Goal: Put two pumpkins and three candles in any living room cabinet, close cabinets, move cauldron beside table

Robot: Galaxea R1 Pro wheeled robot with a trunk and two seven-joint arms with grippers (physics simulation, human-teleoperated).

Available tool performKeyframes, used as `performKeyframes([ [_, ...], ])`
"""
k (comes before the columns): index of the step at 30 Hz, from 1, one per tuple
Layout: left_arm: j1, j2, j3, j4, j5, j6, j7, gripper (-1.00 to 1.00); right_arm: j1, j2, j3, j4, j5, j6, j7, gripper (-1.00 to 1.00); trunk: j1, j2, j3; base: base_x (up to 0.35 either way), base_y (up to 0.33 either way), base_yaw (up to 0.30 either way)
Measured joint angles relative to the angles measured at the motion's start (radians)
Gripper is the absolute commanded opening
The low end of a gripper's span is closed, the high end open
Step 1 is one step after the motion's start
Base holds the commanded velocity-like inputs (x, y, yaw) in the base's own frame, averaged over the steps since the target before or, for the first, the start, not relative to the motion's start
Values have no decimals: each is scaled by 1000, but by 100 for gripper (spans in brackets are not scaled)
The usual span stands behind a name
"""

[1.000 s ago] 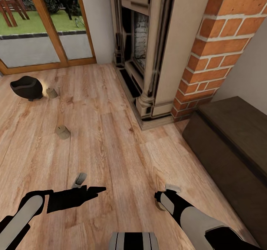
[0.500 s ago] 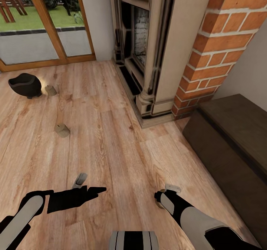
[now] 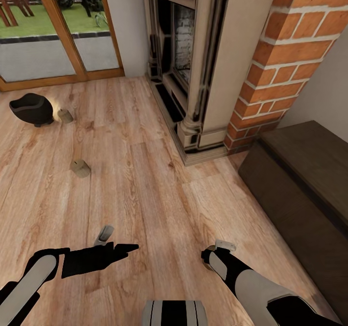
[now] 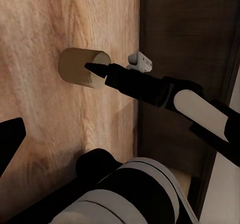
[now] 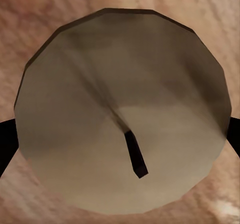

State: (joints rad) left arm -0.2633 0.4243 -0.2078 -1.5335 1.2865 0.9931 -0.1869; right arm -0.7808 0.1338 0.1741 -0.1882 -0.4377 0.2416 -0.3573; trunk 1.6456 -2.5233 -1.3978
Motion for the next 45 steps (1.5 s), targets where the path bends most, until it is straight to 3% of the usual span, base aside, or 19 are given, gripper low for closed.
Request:
performKeyframes([
  [4, 0, 0, 0, 1, 0, 0, 0, 100, 0, 0, 0, 0, 0, -1, 0, 100, 0, 0, 0, 0, 0, 0],
  [5, 0, 0, 0, 0, 0, 0, 0, 100, 0, 0, 0, 0, 0, -1, 0, -100, 0, 0, 0, 0, 0, 0],
  [31, 0, 0, 1, 1, 0, 0, 0, 100, 0, 0, 1, 0, -2, -2, 0, -100, 0, 0, 0, 0, 0, 0],
  [39, 0, 0, 1, 1, 1, 0, 0, 100, 0, 0, 0, 0, -1, -1, 0, -100, -1, 0, 8, 0, 0, 0],
  [45, 0, 0, 1, 1, 1, 0, 0, 100, 0, 0, 1, -1, 0, -2, 1, -100, -4, 2, 31, 0, 0, 0],
])
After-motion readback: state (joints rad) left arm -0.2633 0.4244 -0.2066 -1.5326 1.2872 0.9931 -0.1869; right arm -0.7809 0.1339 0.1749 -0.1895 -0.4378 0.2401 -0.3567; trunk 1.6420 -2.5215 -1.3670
